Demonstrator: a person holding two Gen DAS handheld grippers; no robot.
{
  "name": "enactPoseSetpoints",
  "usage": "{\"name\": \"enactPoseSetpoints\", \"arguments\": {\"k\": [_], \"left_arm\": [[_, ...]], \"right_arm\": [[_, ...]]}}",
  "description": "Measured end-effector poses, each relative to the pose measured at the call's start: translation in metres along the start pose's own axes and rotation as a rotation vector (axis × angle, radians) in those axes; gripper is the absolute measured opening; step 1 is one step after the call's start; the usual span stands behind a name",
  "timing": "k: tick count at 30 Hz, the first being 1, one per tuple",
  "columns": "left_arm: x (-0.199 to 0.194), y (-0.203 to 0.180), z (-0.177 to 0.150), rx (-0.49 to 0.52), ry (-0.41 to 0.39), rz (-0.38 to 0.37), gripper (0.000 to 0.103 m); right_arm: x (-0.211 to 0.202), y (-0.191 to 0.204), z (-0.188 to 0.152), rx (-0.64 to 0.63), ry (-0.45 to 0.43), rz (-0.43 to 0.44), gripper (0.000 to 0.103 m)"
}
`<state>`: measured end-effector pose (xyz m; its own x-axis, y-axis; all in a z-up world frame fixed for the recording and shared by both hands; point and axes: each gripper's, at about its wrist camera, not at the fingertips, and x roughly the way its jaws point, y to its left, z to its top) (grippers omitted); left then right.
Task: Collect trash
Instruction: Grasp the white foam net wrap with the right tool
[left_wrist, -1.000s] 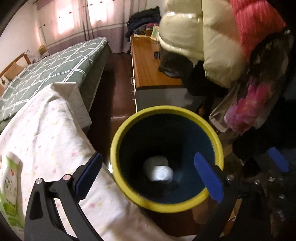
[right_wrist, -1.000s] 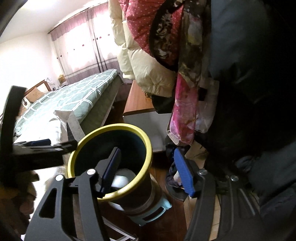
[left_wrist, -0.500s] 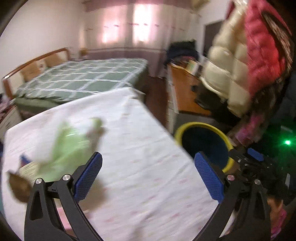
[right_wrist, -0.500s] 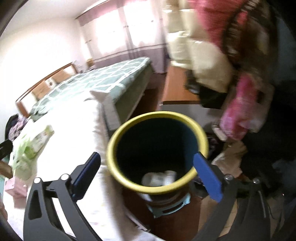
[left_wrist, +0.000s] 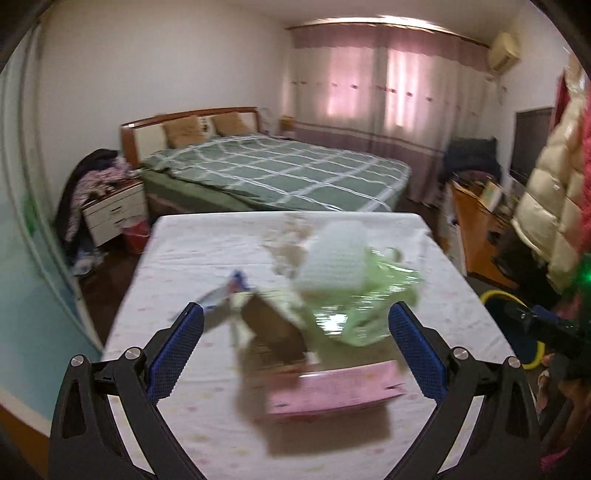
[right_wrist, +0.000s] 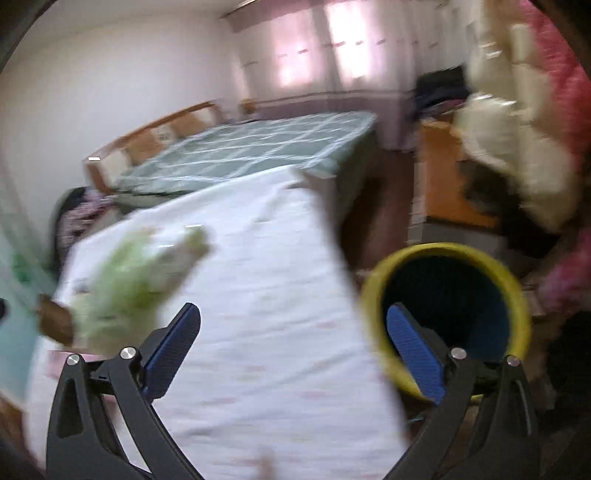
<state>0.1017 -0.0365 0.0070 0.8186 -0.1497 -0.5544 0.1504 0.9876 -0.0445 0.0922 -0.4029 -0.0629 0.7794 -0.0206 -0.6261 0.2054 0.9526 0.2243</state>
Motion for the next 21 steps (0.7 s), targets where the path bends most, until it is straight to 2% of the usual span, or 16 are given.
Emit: {"name": "enactPoseSetpoints", "arguments": {"k": [3,7,9,13,16,18,21], "left_arm": [[-0.004,0.028,-0.005,-0.044,0.001,0.031,0.098],[-0.003,0.045,-0.013,-0.071,0.019,0.049,0.098],[-0.002,0.047,-0.017,-0.073,0.025,0.051,0.098],[-0.002,0.045,-0.018,-0.072,0.02,0.059,0.098],[-0.003,0.047,-0.019,-0.073,0.013,0.064,0.098],[-0.003,0.048,-0.019,-0.079,0.013,0.06,0.098],[-0.004,0.051,-0.021,-0.085,0.015,0.064,0.098]], "right_arm": [[0.012,0.032,0.007,-0.061,0.01,0.028,0.096],[0.027,0.081,0.008,-0.119,0.021,0.081,0.094],[0.037,0.096,0.012,-0.125,0.033,0.113,0.088],[0.046,0.13,0.026,-0.152,0.023,0.155,0.084],[0.054,0.164,0.035,-0.218,0.018,0.16,0.078],[0.067,0.183,0.039,-0.249,0.051,0.179,0.073],[0.09,0.21,0.041,-0.298,0.092,0.164,0.067]]}}
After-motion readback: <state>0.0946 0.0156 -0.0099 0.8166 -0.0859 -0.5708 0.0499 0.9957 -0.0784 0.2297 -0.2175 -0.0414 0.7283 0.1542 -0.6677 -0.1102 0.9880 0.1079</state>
